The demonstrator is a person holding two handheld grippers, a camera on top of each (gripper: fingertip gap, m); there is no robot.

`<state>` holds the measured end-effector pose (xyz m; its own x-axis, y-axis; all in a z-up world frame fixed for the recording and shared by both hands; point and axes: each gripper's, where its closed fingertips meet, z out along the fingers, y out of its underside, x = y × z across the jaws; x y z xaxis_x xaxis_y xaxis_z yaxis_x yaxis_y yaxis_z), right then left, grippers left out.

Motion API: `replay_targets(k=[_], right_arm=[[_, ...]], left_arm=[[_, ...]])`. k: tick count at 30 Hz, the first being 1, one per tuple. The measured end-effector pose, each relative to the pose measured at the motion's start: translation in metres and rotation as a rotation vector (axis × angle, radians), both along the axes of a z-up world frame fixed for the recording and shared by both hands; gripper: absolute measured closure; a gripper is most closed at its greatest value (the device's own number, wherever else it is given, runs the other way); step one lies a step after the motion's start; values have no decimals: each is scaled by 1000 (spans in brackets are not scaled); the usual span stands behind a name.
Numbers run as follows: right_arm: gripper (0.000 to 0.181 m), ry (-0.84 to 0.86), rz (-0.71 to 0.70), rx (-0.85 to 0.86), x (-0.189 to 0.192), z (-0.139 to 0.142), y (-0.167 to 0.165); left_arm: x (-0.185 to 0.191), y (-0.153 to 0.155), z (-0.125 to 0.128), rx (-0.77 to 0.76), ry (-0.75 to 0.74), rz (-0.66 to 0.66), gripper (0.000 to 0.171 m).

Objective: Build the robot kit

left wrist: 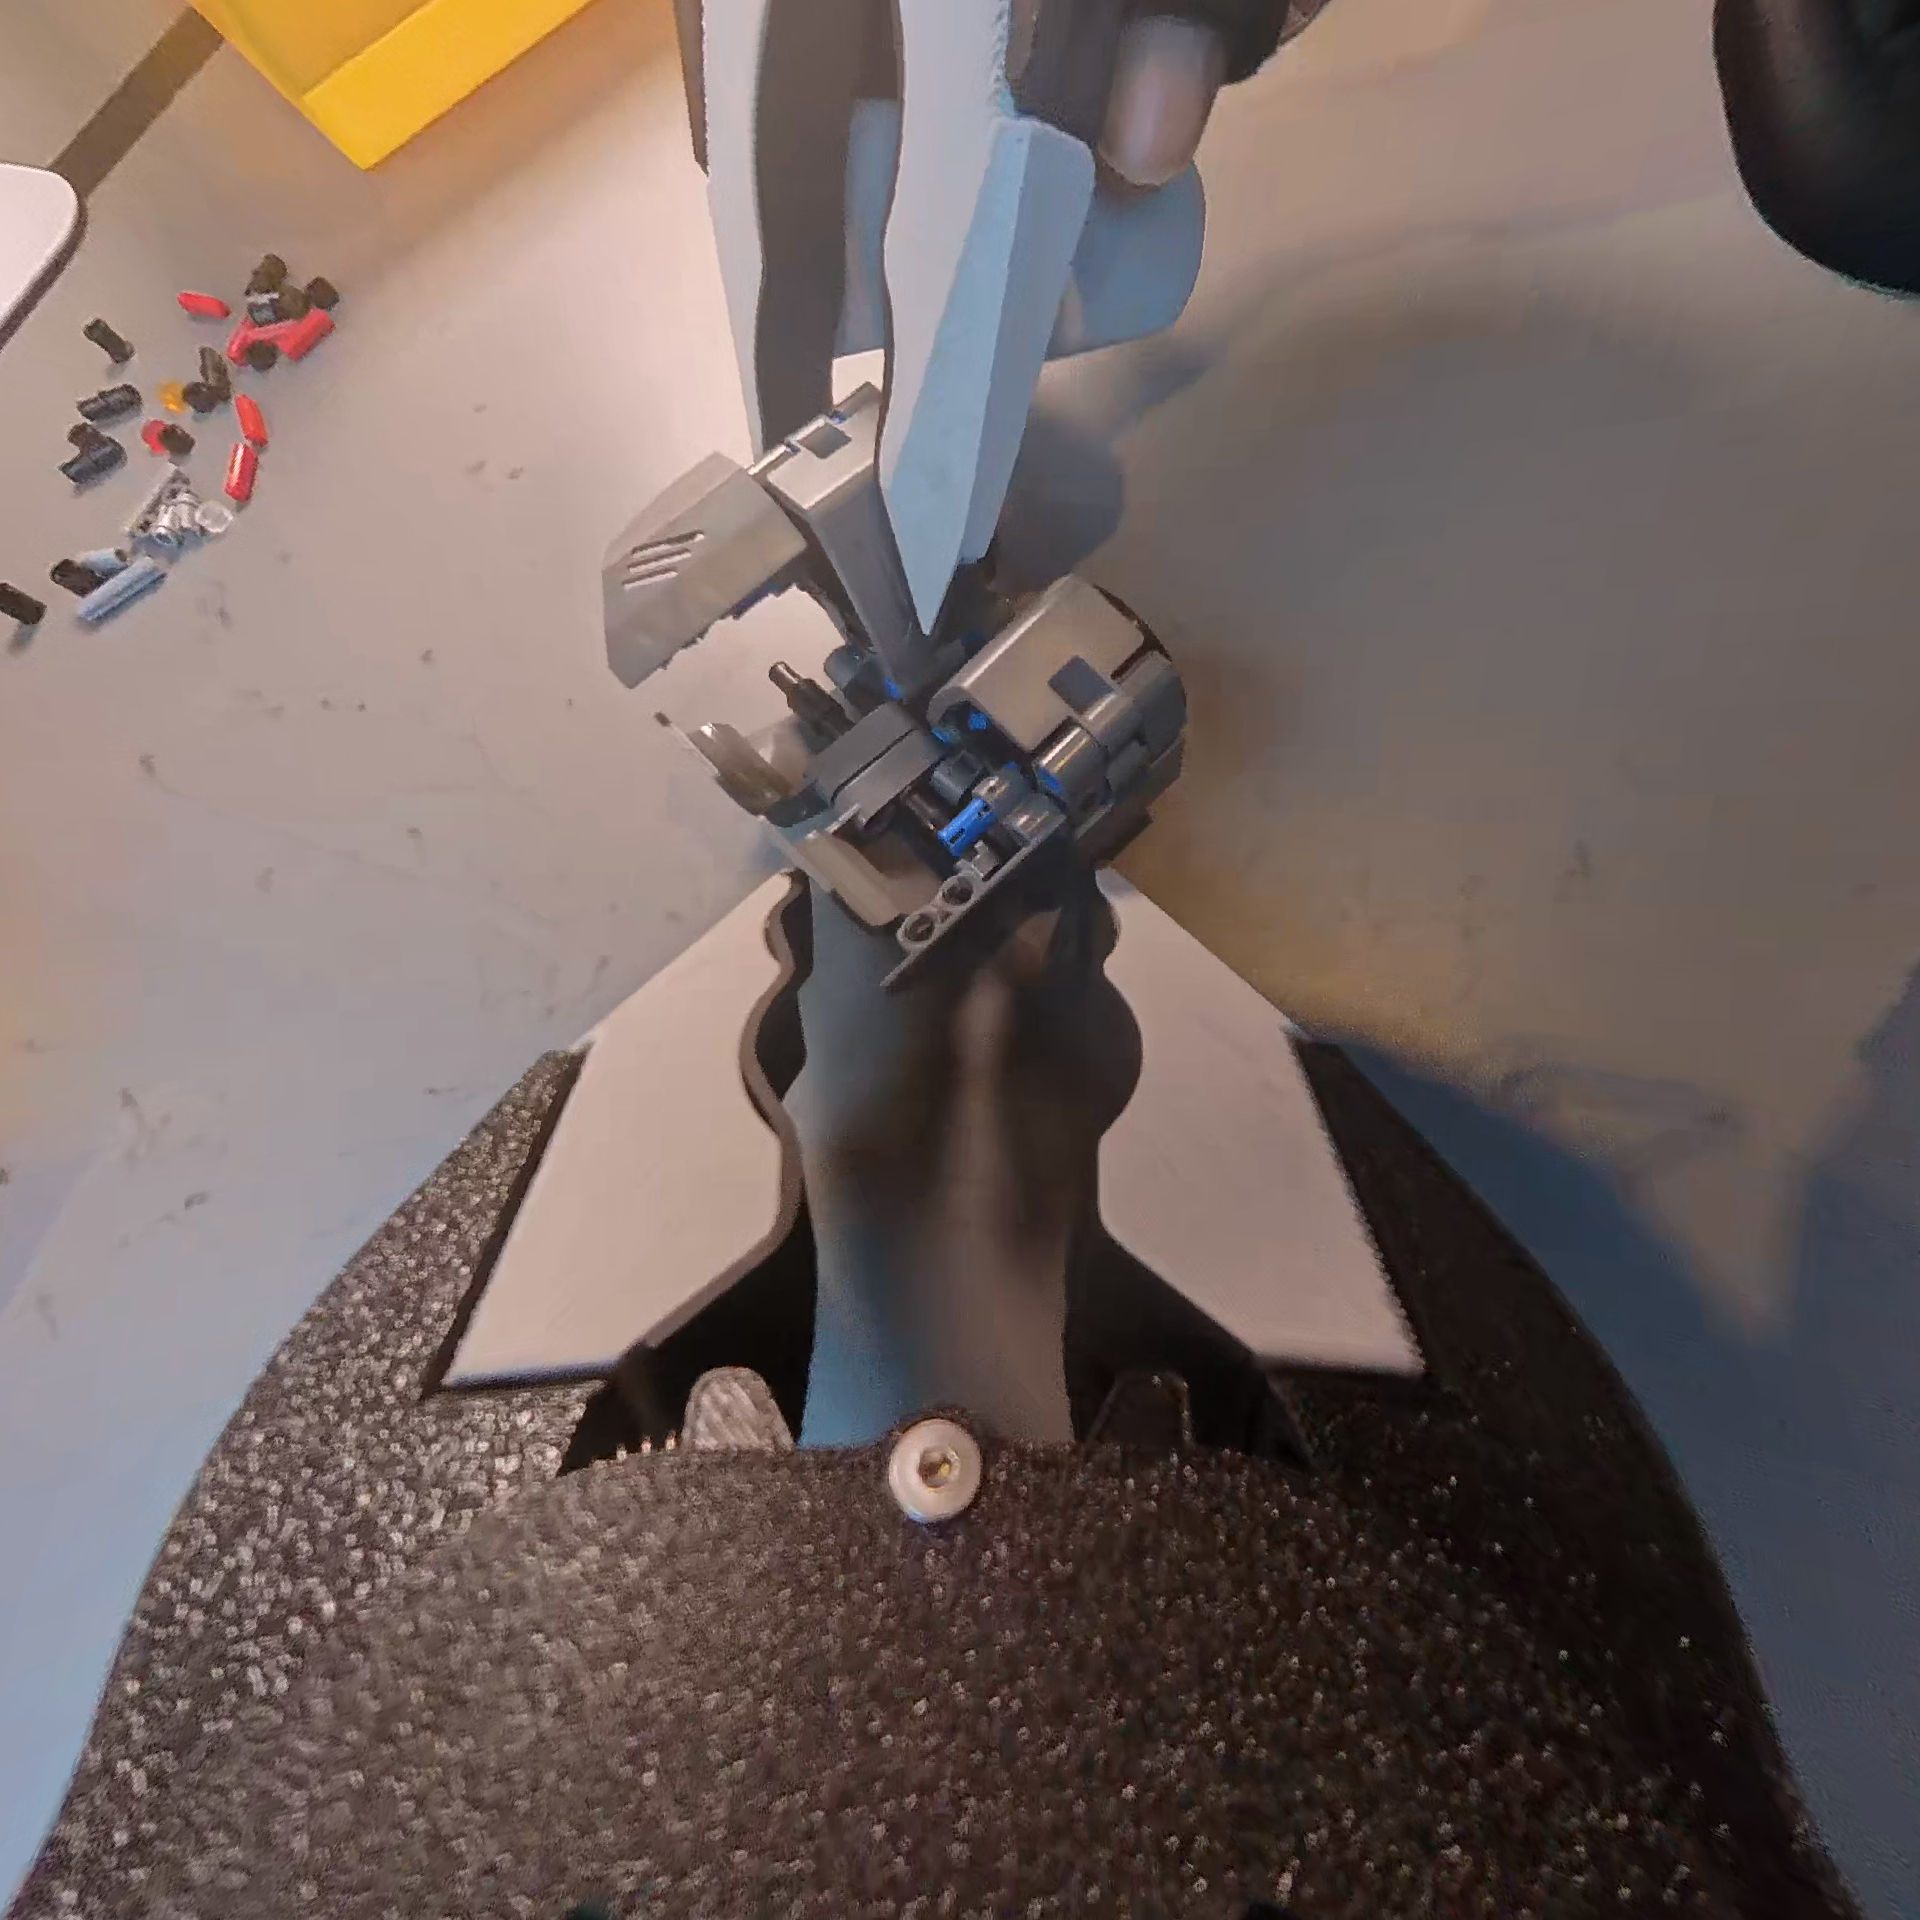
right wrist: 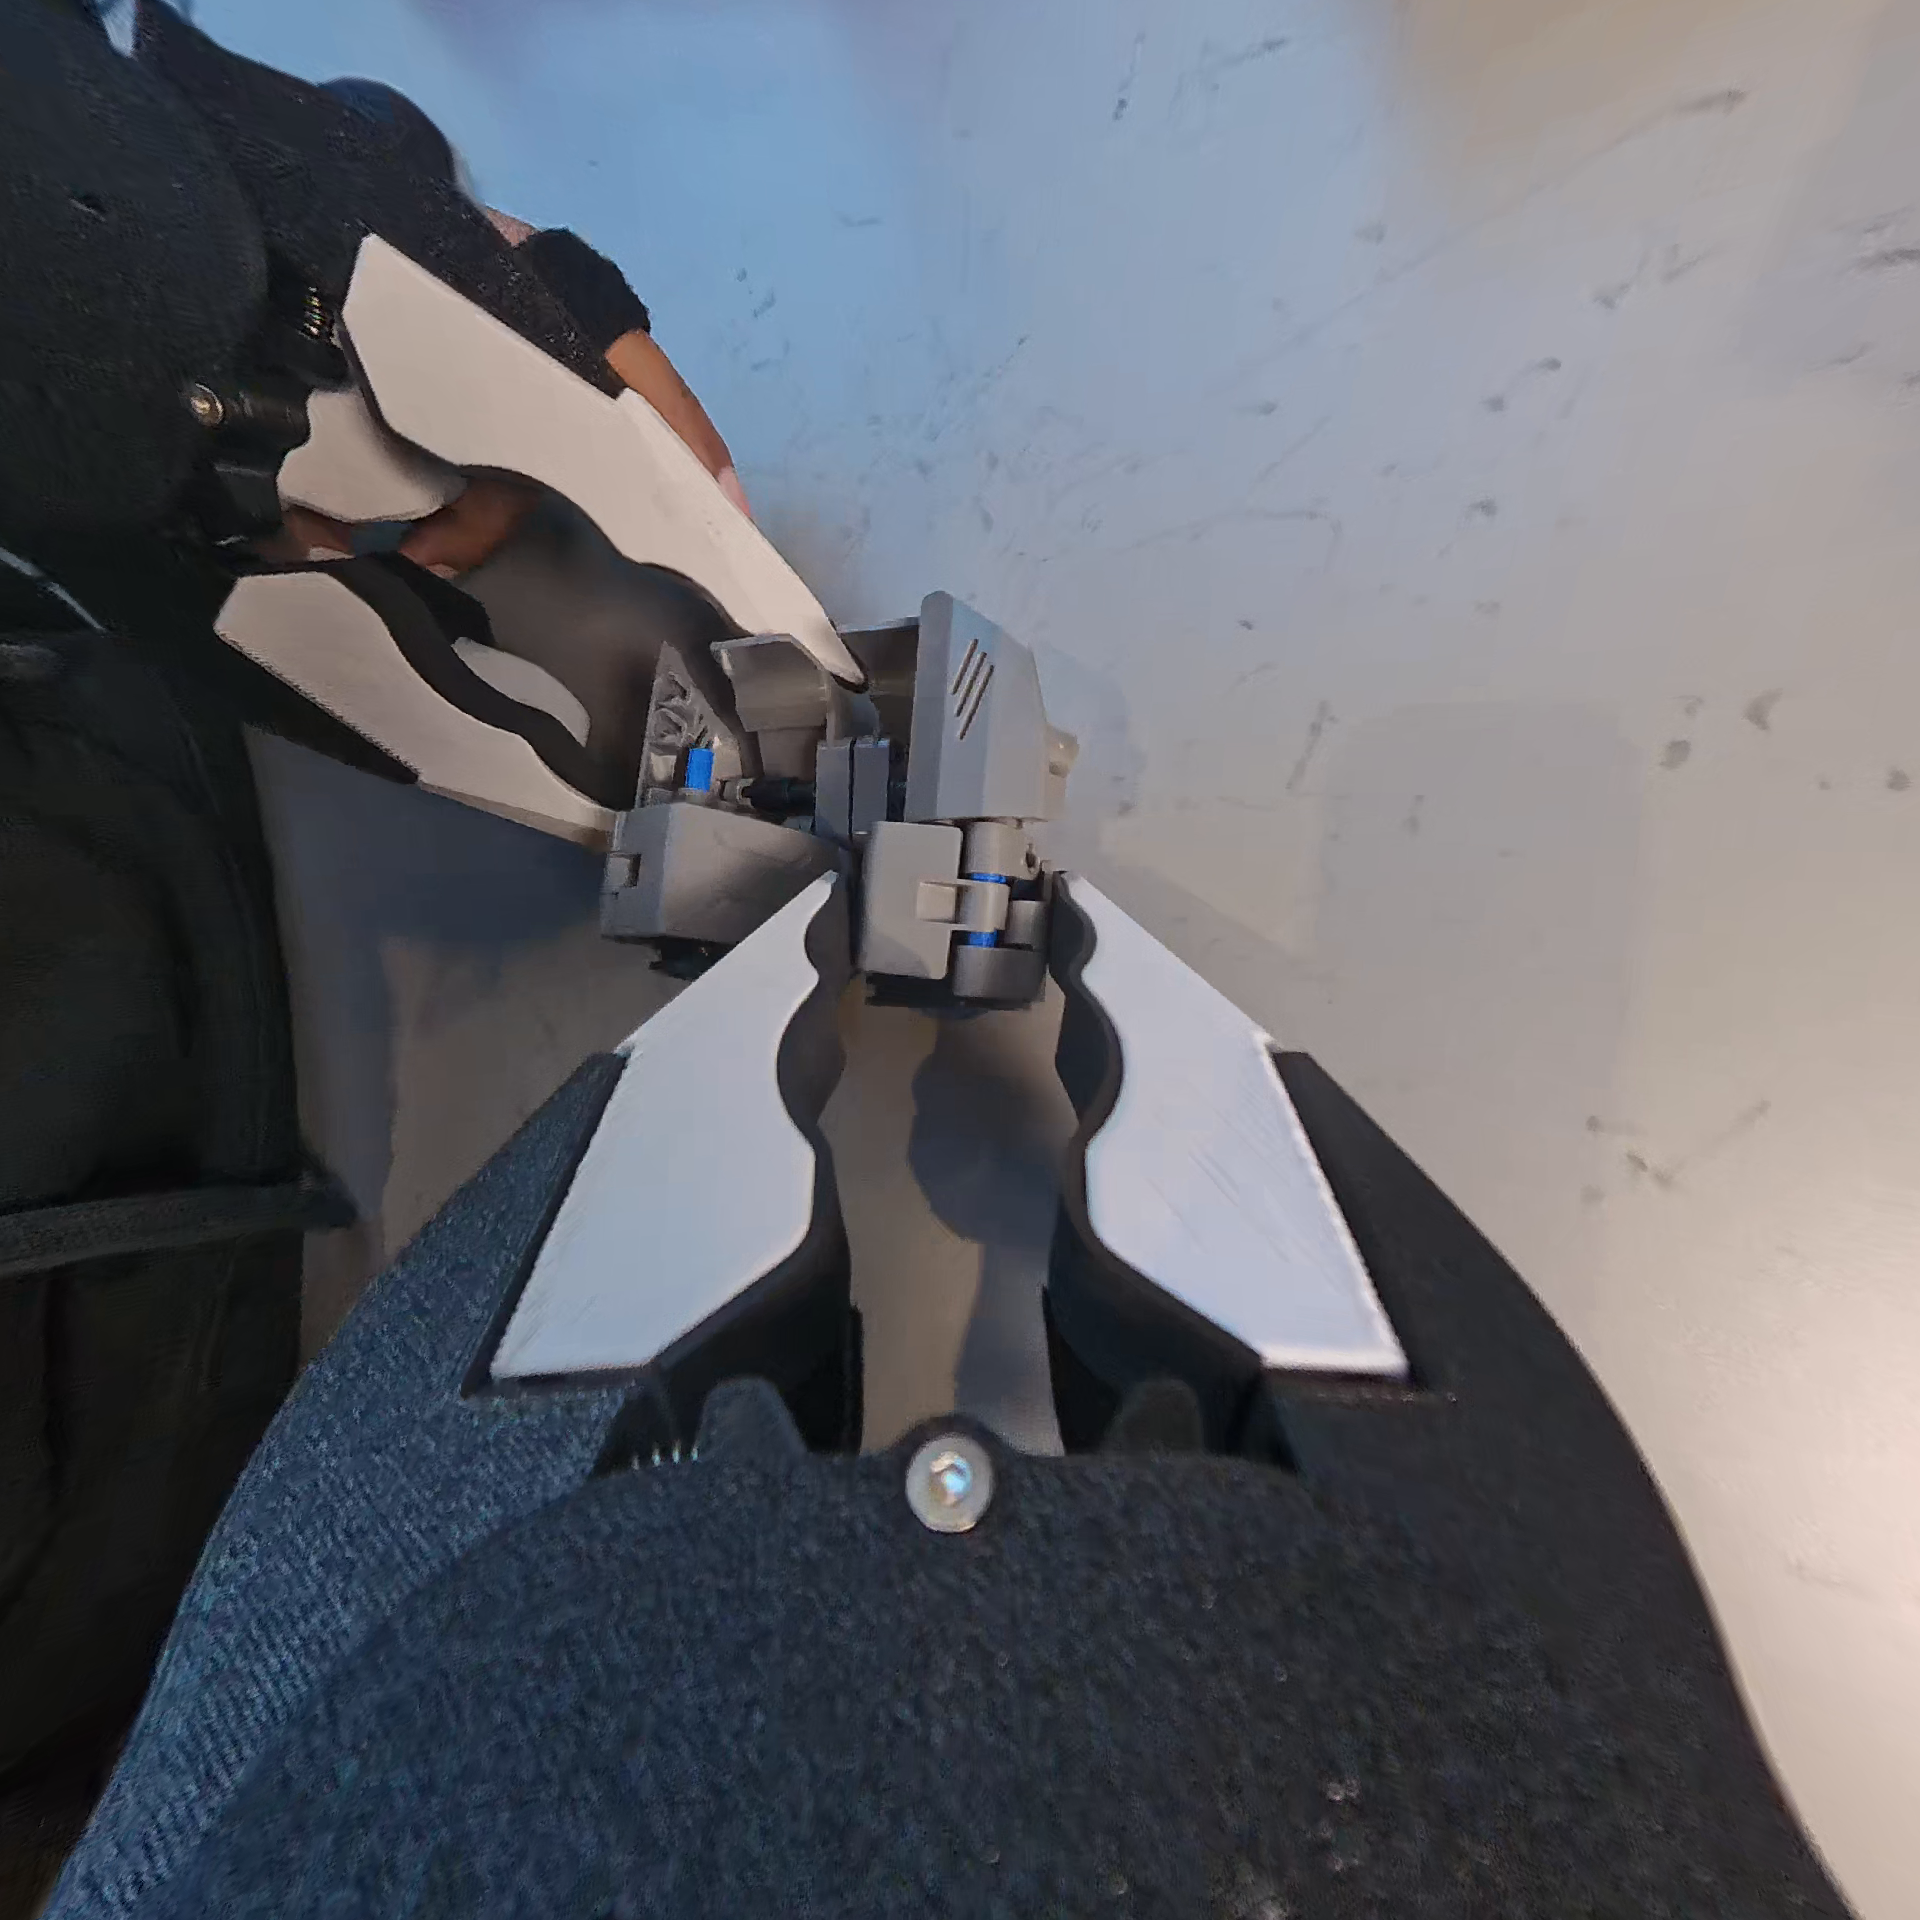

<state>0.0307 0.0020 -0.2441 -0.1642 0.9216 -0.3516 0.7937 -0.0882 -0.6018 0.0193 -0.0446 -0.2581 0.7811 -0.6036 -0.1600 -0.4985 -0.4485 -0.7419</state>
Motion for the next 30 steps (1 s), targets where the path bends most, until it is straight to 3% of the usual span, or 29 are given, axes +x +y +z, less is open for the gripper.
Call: replay_targets(k=[16, 30], right_arm=[[146, -136, 151, -34, 5, -2, 0], [146, -19, 129, -138, 15, 1, 2]], left_arm=[[0, 6, 6, 242, 261, -87, 141], [0, 8, 3, 198, 218, -84, 150]])
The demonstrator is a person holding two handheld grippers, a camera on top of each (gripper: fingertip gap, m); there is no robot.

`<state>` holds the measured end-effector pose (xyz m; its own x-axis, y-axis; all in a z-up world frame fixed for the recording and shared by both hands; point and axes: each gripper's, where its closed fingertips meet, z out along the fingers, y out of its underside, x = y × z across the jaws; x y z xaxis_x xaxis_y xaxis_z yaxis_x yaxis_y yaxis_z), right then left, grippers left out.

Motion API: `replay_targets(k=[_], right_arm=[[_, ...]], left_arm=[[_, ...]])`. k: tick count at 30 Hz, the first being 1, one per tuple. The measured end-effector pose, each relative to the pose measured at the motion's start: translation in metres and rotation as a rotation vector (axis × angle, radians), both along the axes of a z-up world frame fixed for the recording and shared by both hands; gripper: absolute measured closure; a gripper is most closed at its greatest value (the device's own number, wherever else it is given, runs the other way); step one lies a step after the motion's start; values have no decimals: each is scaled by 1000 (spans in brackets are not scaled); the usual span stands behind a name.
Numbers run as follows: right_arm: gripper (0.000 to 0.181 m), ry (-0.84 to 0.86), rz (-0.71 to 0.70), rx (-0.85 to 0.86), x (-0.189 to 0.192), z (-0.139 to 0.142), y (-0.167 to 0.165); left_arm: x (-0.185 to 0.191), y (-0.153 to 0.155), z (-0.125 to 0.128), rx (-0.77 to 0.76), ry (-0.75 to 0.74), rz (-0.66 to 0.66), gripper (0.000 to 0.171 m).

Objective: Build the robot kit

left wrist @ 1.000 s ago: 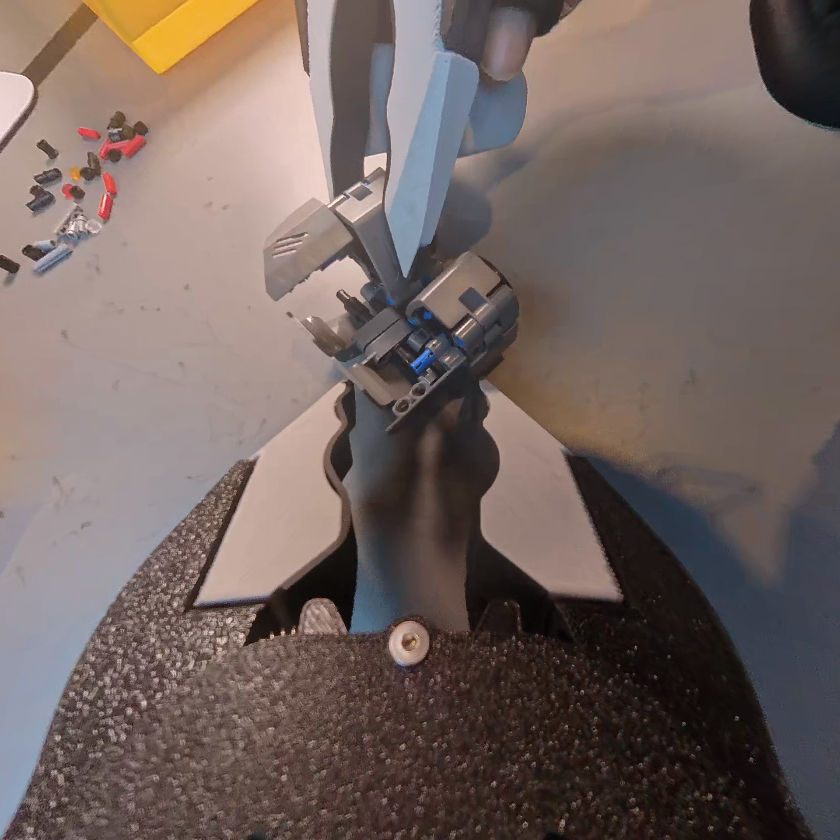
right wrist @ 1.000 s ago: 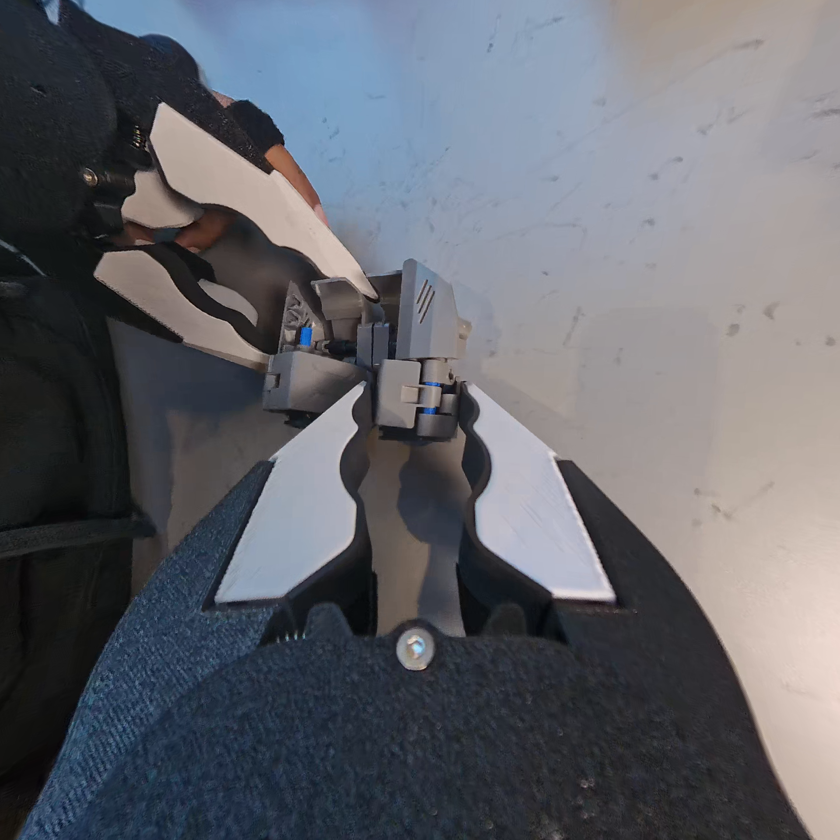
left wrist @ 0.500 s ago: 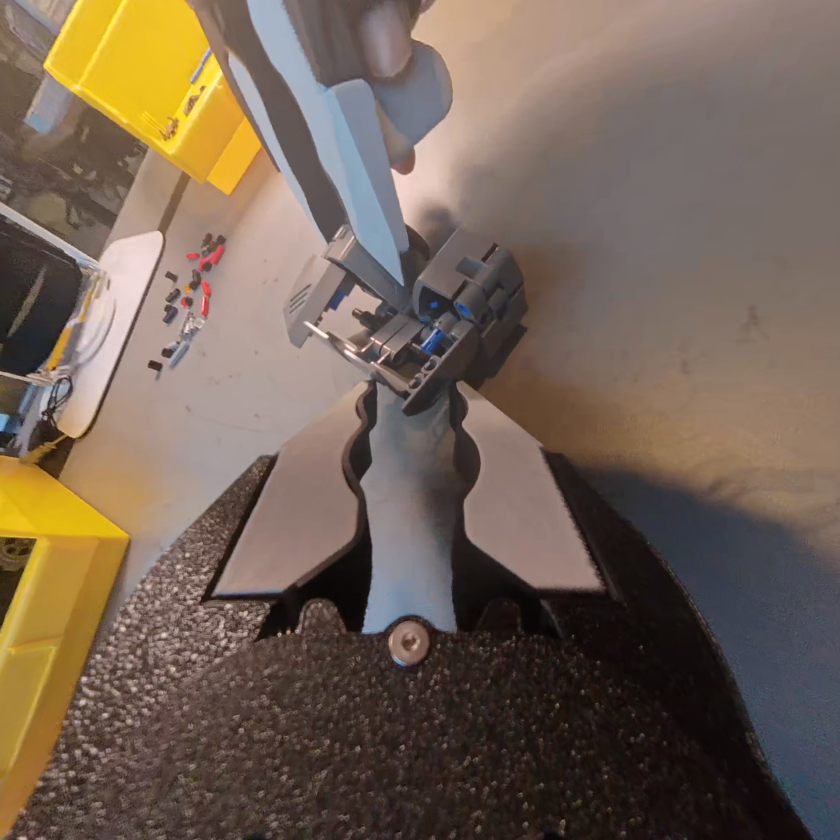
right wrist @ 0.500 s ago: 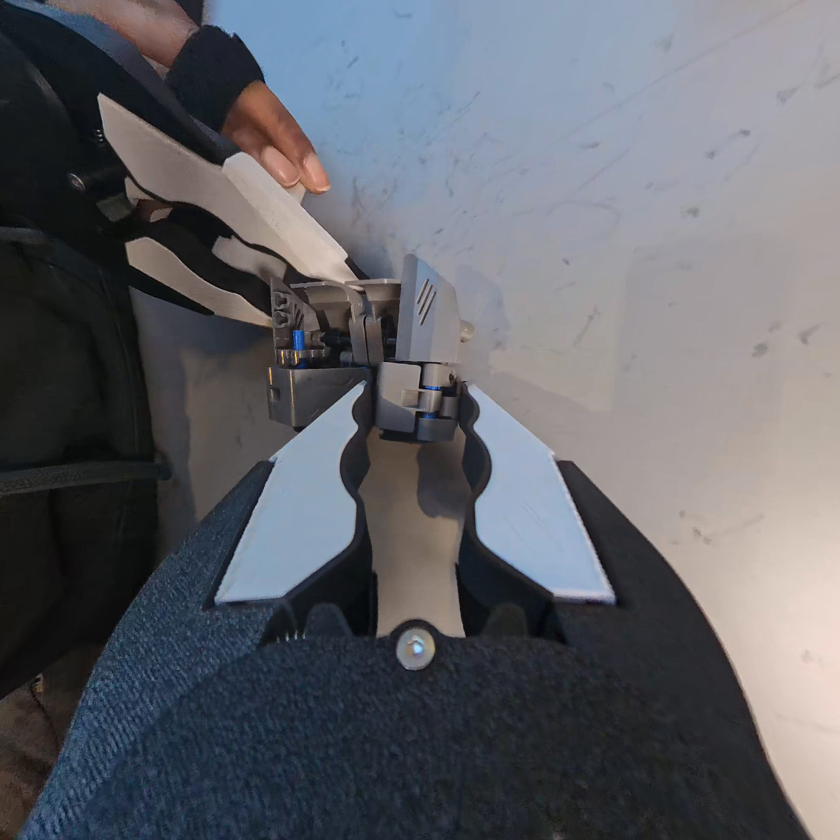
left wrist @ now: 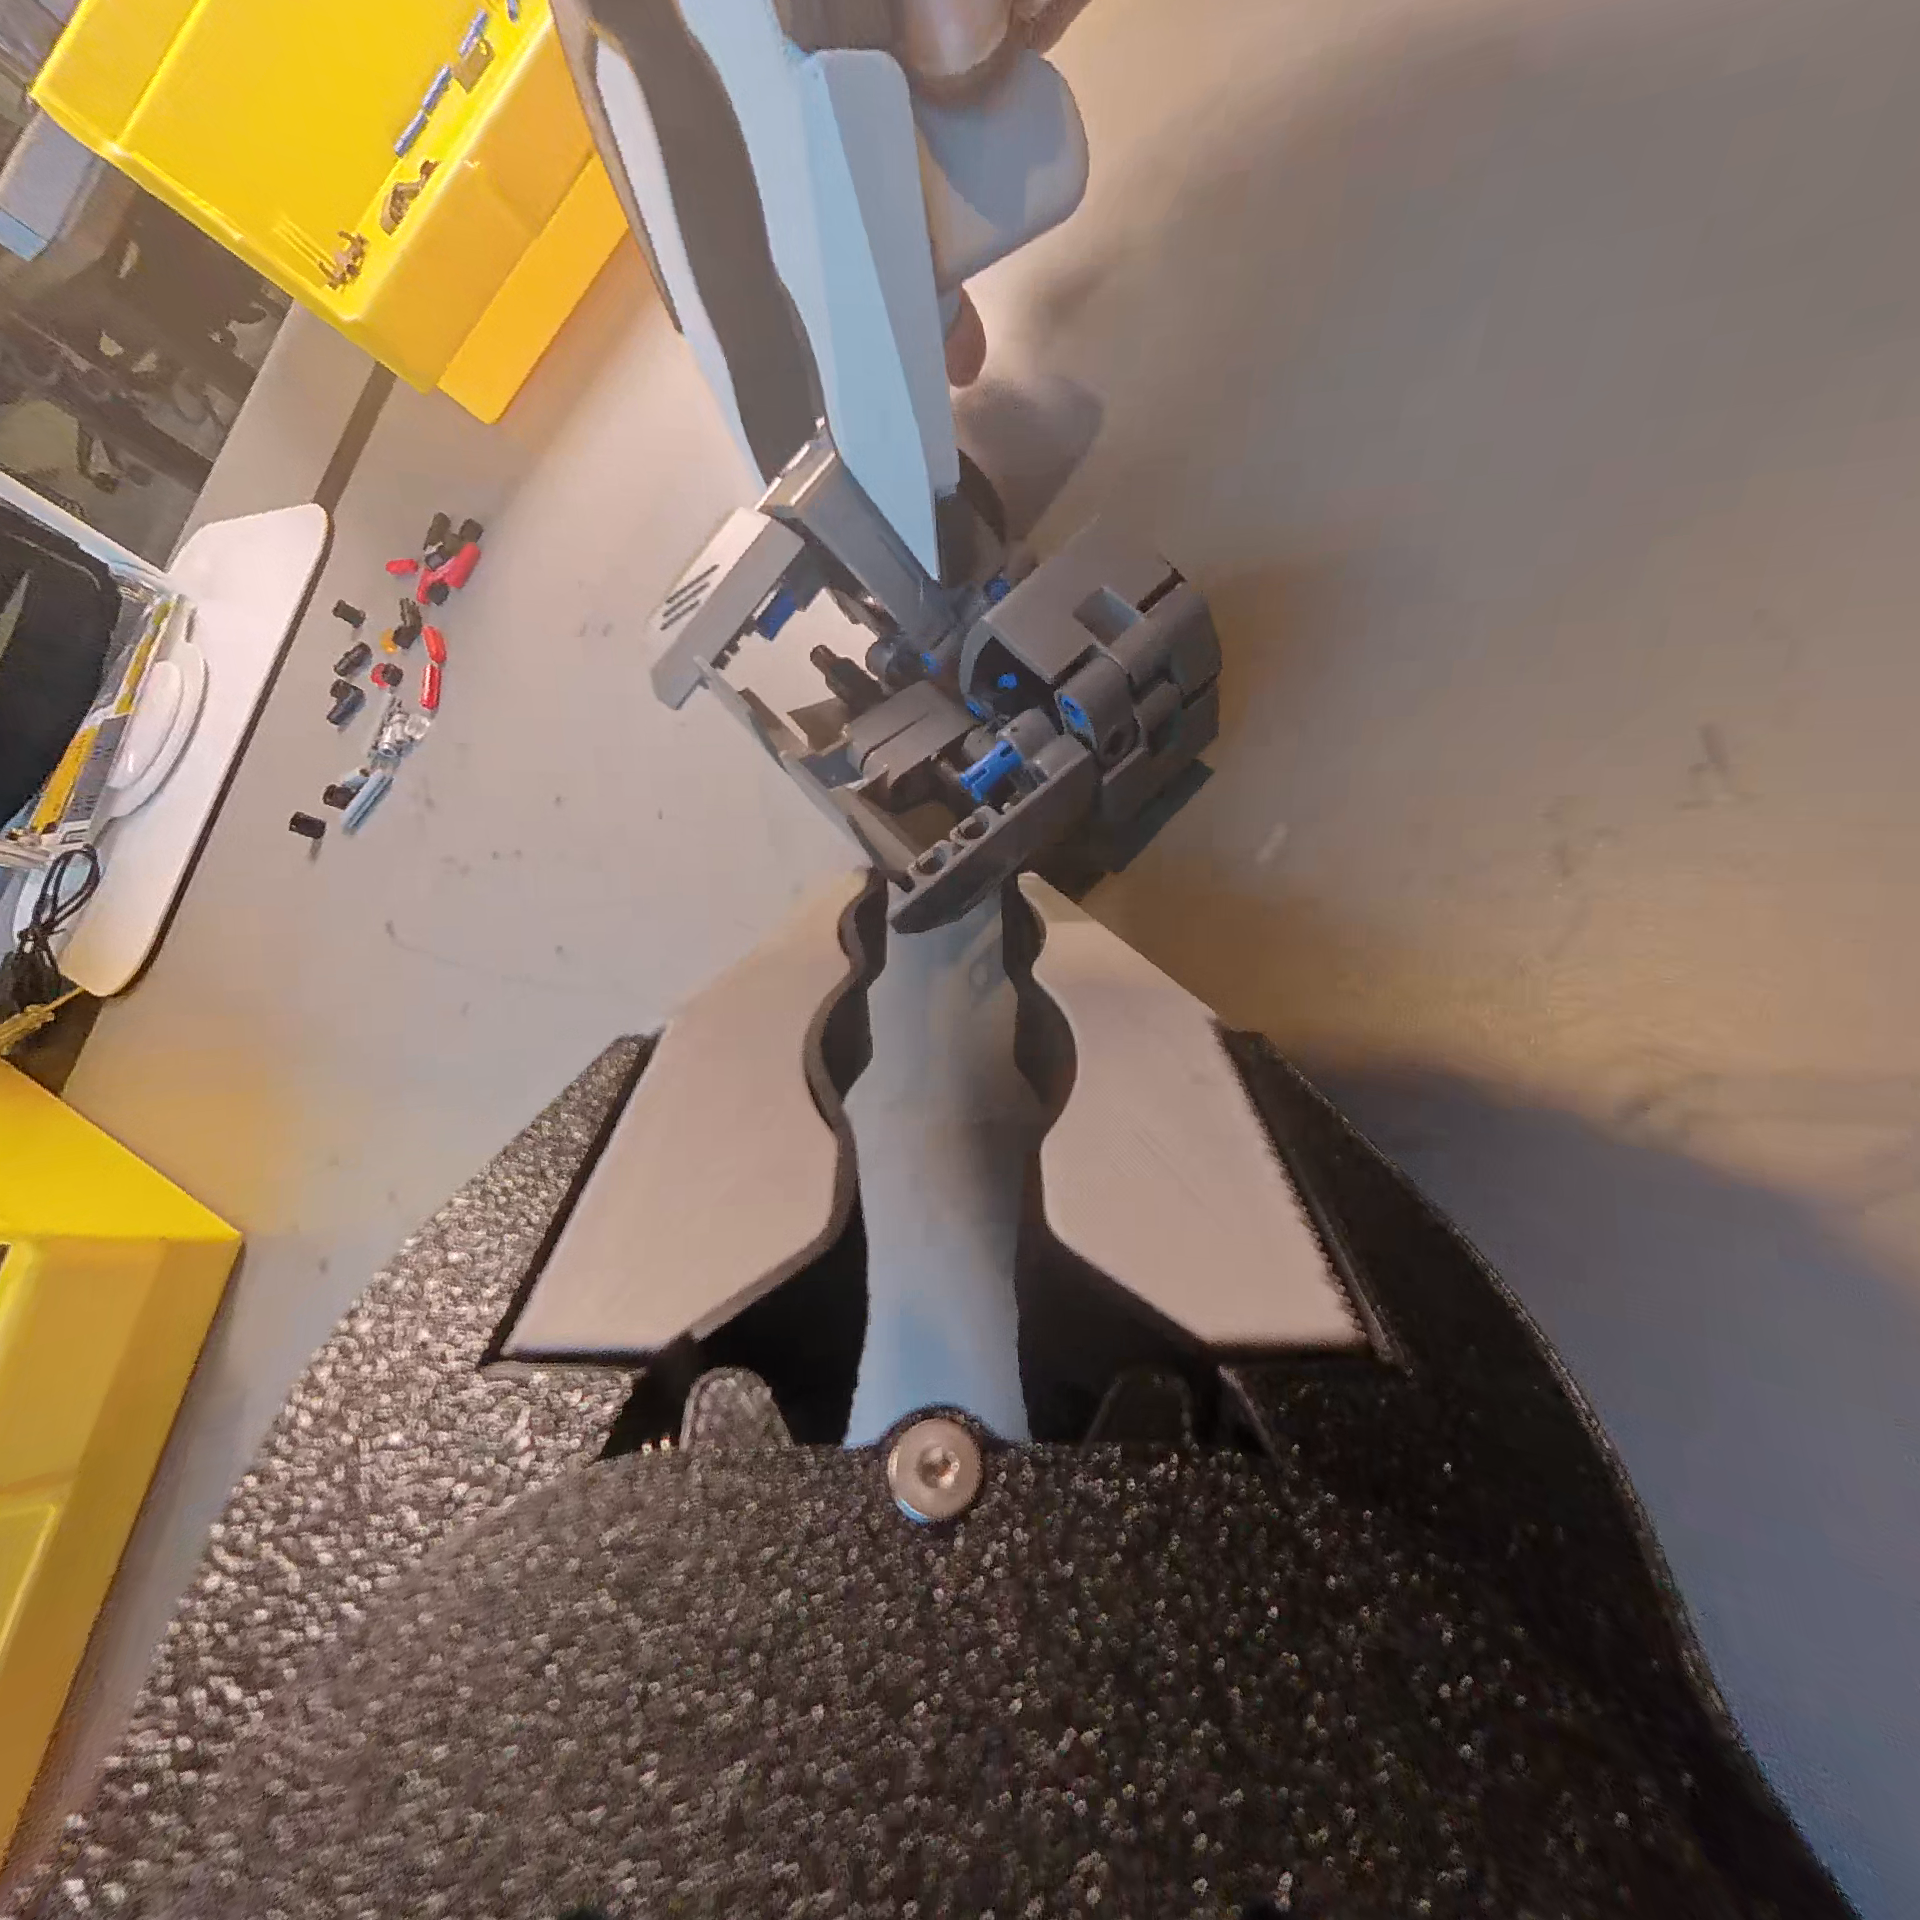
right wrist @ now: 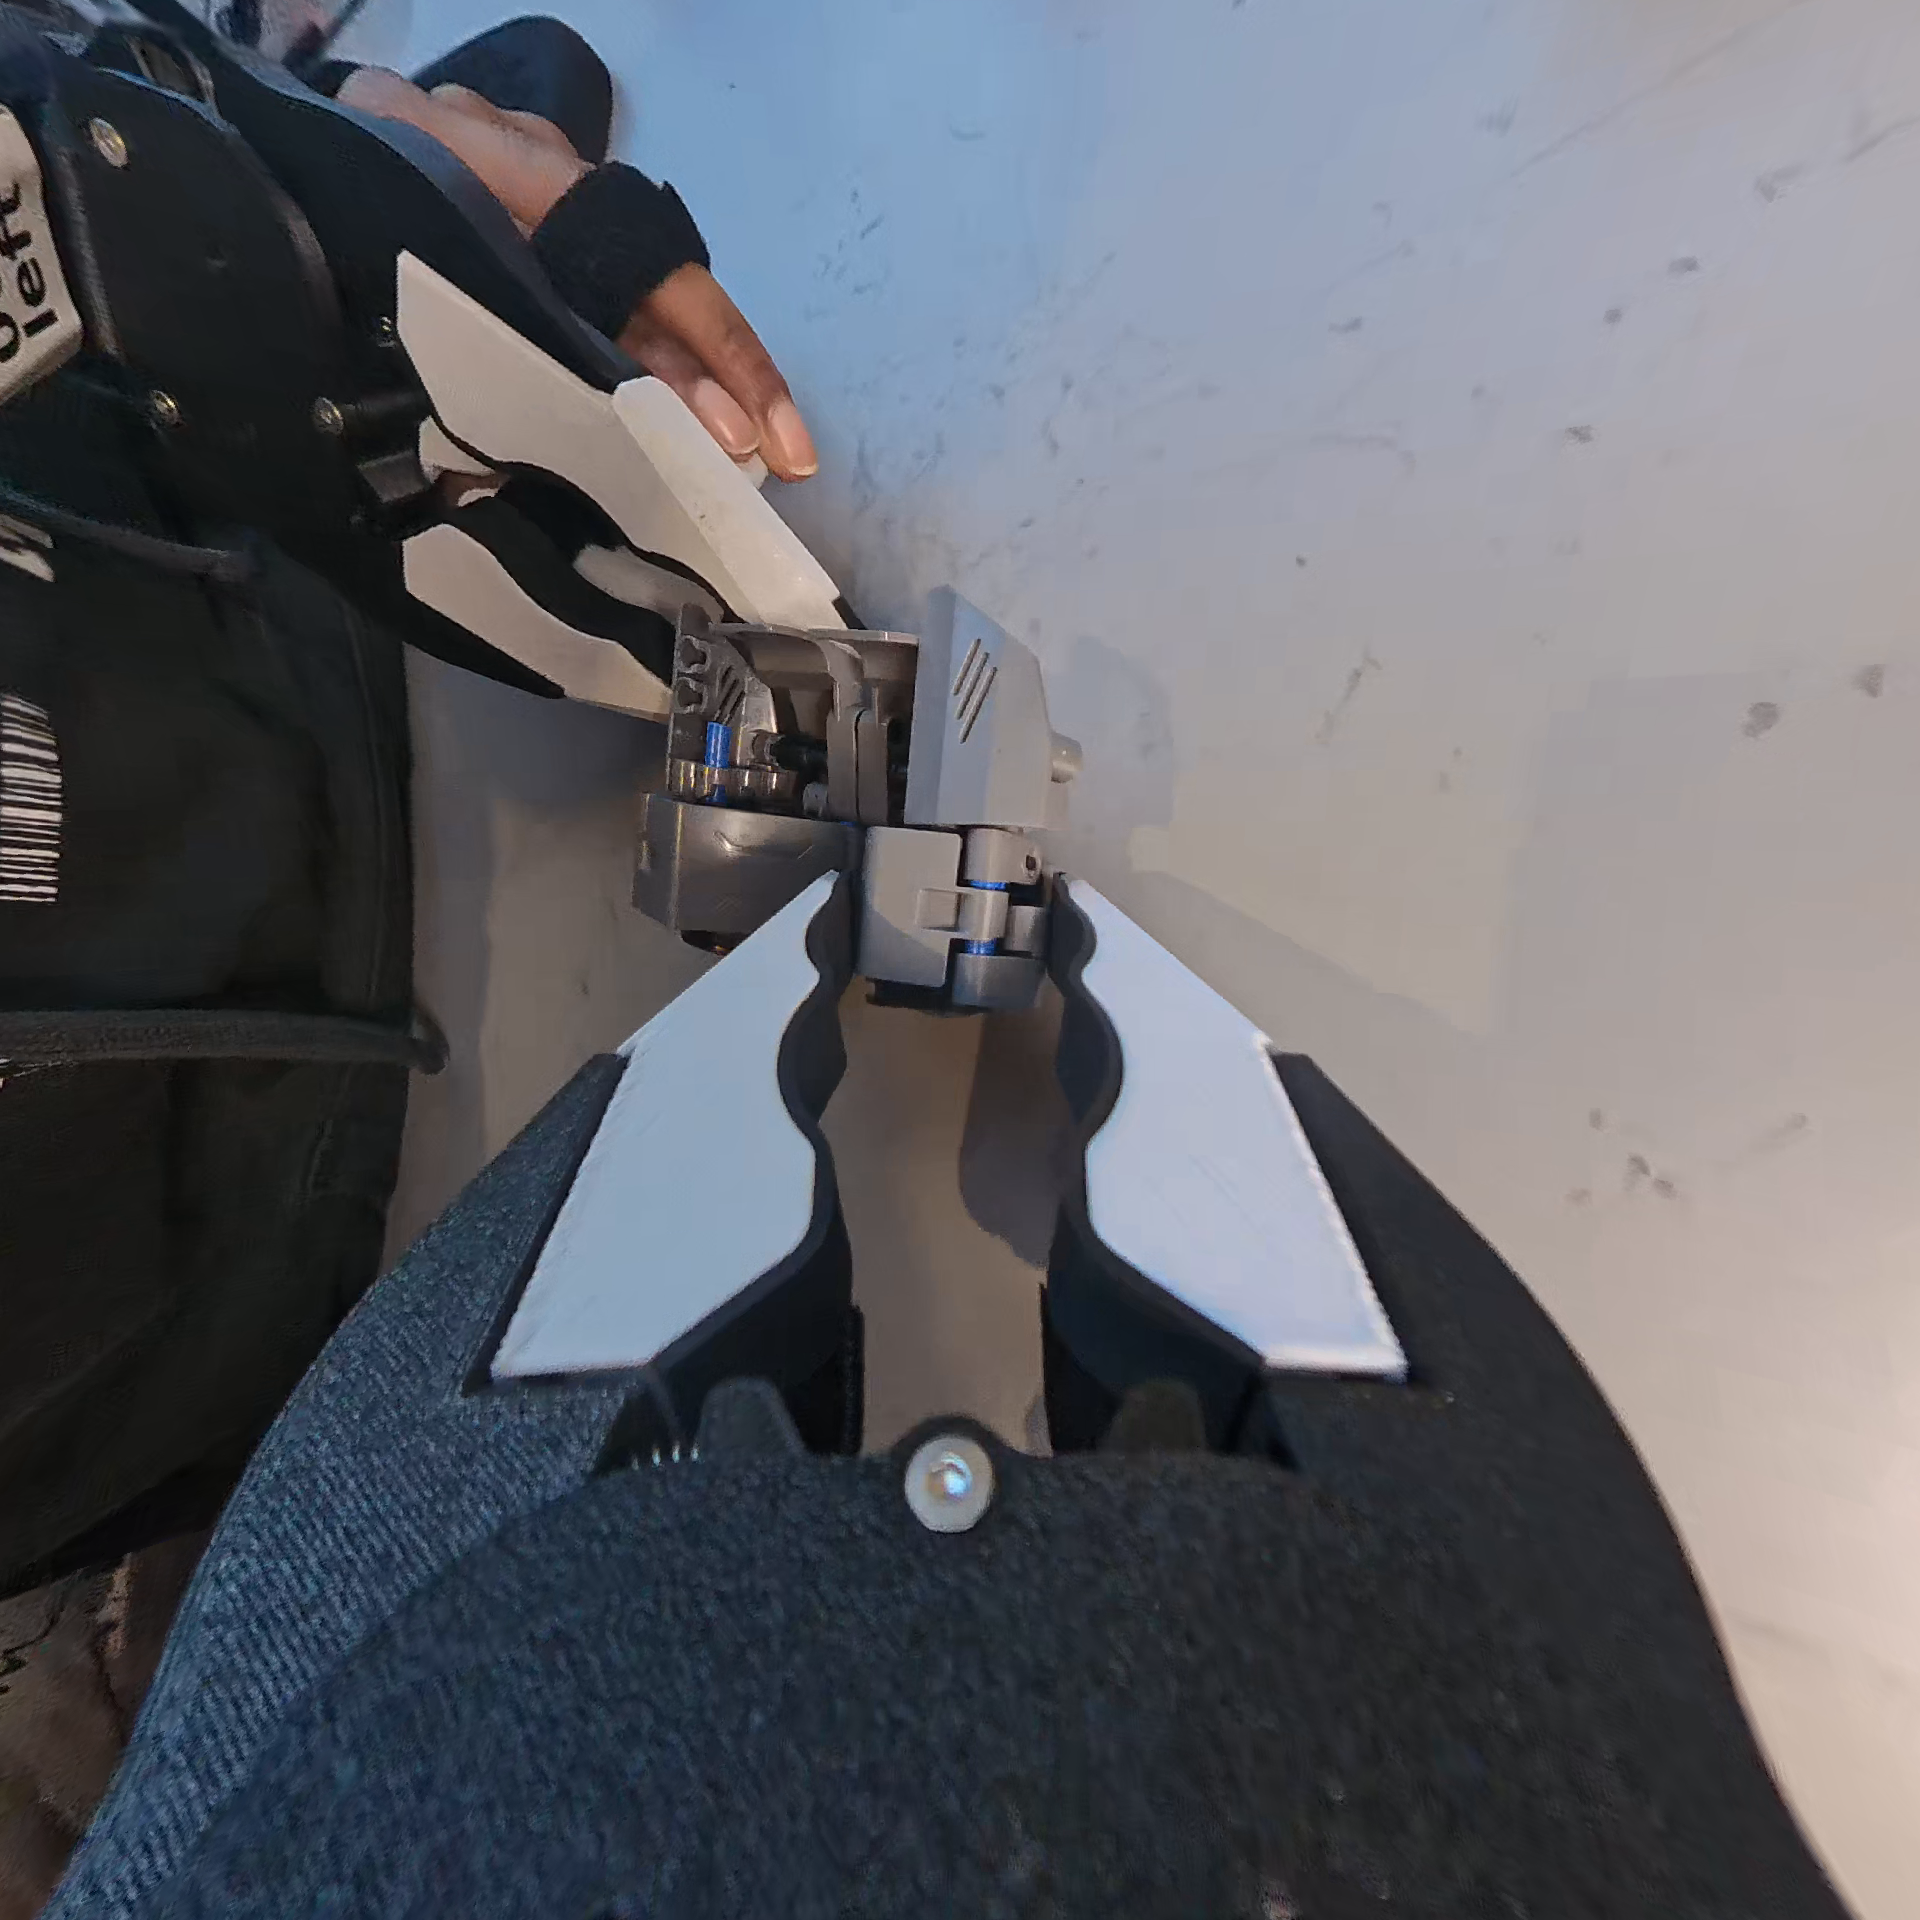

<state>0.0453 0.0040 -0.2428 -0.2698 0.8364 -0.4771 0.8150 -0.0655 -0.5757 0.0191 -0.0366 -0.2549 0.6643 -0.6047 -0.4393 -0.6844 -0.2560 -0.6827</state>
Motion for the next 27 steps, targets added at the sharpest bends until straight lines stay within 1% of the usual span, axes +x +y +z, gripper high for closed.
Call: replay_targets(k=[4, 7, 8, 9, 11, 13, 16, 18, 20, 22, 23, 25, 26, 27], right_arm=[[146, 54, -48, 10, 0, 1, 0], [146, 85, -105, 24, 0, 2, 0], [146, 86, -124, 28, 0, 2, 0], [146, 78, -136, 27, 1, 2, -1], [146, 76, -111, 6, 3, 1, -16], [146, 81, -147, 38, -2, 1, -18], [146, 88, -158, 74, -1, 1, -17], [146, 94, -182, 71, 0, 1, -13], [146, 106, -203, 82, 3, 2, -8], [146, 127, -228, 75, 5, 6, -5], [146, 138, -241, 72, 7, 8, -3], [146, 164, -268, 71, 10, 11, 1], [146, 179, -282, 69, 11, 14, 2], [146, 195, -296, 66, 12, 16, 3]], left_arm=[[-2, 0, -2, -56, -57, 23, 155], [-1, 1, 3, -70, -117, 33, 160], [-2, 2, 5, -70, -136, 41, 163], [-4, 4, 7, -61, -140, 52, 171], [0, 4, 6, -66, -140, 37, 171], [5, 3, 6, -61, -129, 19, 171], [-1, 3, 3, -83, -132, 42, 171], [-10, 2, 2, -117, -163, 70, 171], [-17, -1, 6, -169, -254, 86, 171], [-24, -4, 13, -259, -413, 119, 163], [-23, -8, 15, -344, -524, 120, 159], [-14, -18, 23, -564, -779, 100, 145], [-10, -21, 24, -662, -876, 108, 141], [-7, -22, 22, -738, -923, 129, 140]])
